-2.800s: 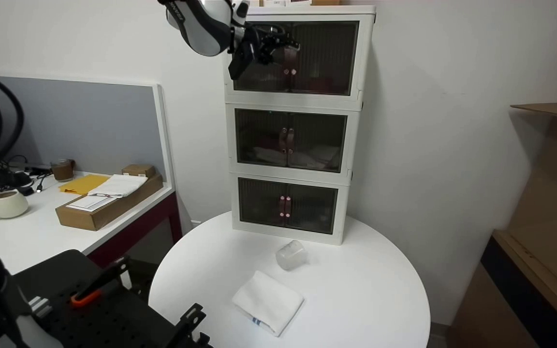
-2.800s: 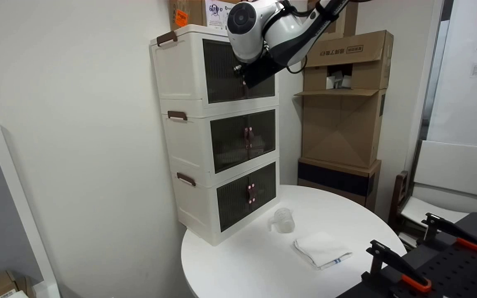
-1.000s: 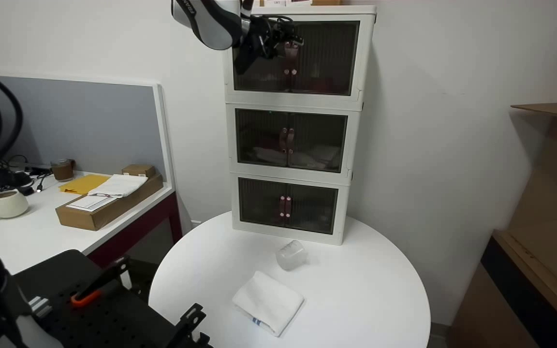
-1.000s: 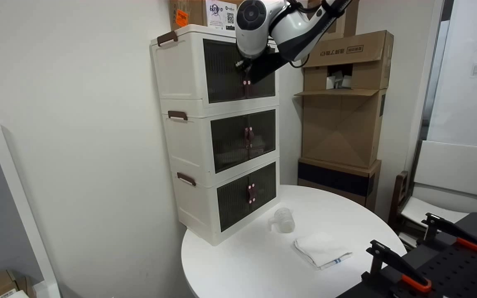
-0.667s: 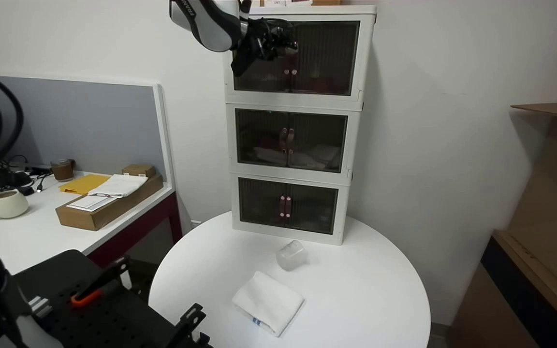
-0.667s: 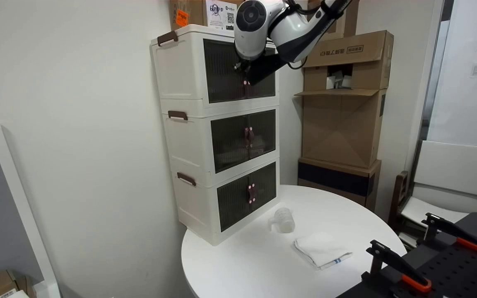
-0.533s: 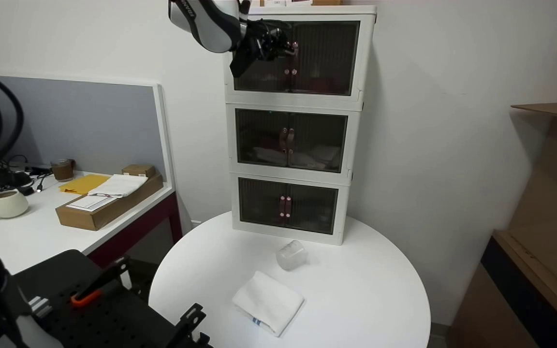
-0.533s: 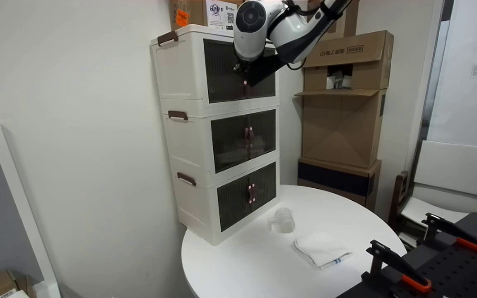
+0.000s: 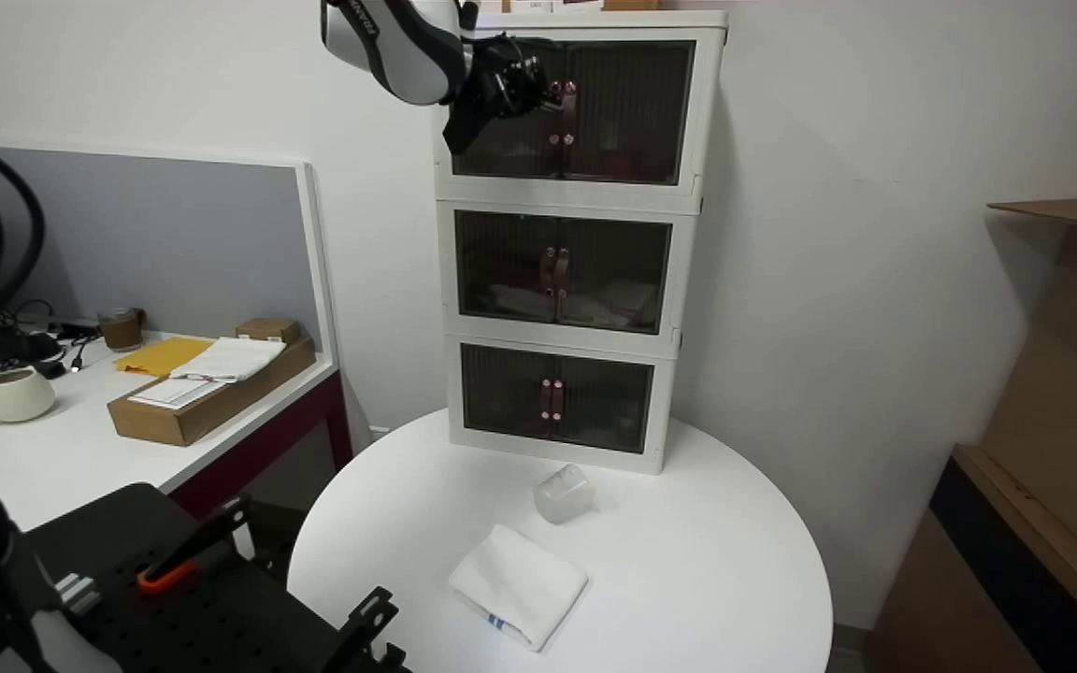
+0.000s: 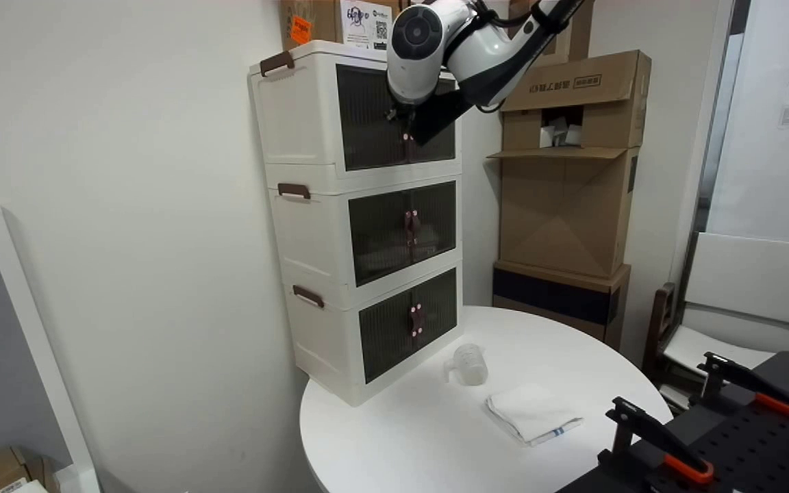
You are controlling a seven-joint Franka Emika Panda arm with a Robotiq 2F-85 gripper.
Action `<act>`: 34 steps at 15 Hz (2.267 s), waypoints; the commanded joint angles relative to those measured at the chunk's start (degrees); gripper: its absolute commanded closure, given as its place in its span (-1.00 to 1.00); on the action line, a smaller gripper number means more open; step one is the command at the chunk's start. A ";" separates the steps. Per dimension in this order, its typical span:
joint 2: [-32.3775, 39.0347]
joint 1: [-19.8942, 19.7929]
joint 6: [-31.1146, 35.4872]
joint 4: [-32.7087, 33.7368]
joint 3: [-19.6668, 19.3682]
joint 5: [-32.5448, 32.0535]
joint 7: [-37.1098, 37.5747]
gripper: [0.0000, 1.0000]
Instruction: Open the left and right doors of the topmost cabinet.
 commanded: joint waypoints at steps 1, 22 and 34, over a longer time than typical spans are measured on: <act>-3.45 -0.32 -0.21 -6.06 -0.30 -0.67 -2.63 0.95; -19.04 0.39 1.78 -22.69 -0.73 0.42 2.01 -0.99; -22.64 1.15 2.12 -25.25 -0.84 -0.75 8.31 -1.00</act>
